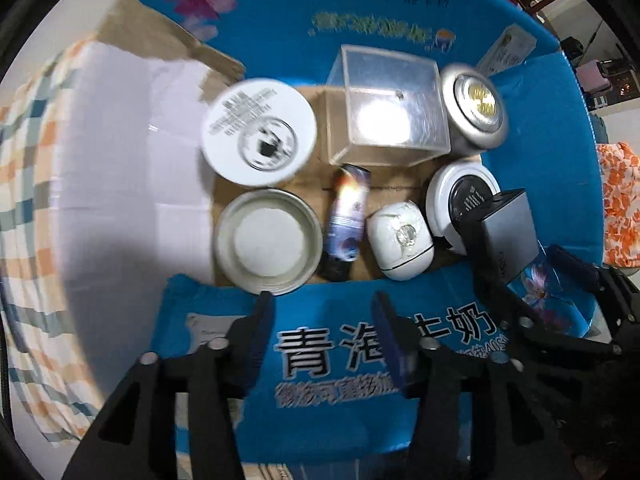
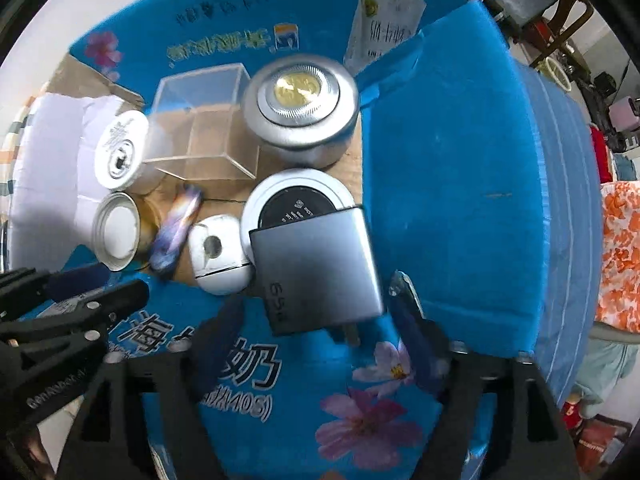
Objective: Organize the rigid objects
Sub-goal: 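Carry the phone and power bank into the blue box and release both, then withdraw both tools from the box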
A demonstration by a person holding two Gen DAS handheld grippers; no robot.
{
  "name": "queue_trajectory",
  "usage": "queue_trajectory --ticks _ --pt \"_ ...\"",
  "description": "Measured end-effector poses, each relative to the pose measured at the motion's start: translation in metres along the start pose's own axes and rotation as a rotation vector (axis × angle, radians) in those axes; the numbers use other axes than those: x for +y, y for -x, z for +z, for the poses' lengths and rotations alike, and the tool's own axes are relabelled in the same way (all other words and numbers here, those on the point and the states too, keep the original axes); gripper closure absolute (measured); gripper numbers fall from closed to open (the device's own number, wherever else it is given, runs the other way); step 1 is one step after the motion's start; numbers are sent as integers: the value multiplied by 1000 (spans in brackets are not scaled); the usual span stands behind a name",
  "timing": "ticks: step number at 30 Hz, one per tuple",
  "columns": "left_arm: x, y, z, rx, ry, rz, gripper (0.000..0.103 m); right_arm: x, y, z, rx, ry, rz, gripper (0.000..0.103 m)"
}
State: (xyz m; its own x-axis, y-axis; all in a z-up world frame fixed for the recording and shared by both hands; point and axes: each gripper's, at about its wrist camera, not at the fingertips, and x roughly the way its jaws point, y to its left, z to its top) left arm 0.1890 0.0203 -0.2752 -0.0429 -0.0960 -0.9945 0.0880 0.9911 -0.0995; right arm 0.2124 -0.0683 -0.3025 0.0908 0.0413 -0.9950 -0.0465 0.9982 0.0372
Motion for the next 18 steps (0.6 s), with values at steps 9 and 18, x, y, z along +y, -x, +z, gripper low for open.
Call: queue_trajectory --ticks 9,18 --pt "10 67 -25 -124 34 23 6 -3 71 -14 -143 16 -35 8" --pt "3 152 -52 -330 39 82 2 -9 165 -40 -253 -58 -3 8"
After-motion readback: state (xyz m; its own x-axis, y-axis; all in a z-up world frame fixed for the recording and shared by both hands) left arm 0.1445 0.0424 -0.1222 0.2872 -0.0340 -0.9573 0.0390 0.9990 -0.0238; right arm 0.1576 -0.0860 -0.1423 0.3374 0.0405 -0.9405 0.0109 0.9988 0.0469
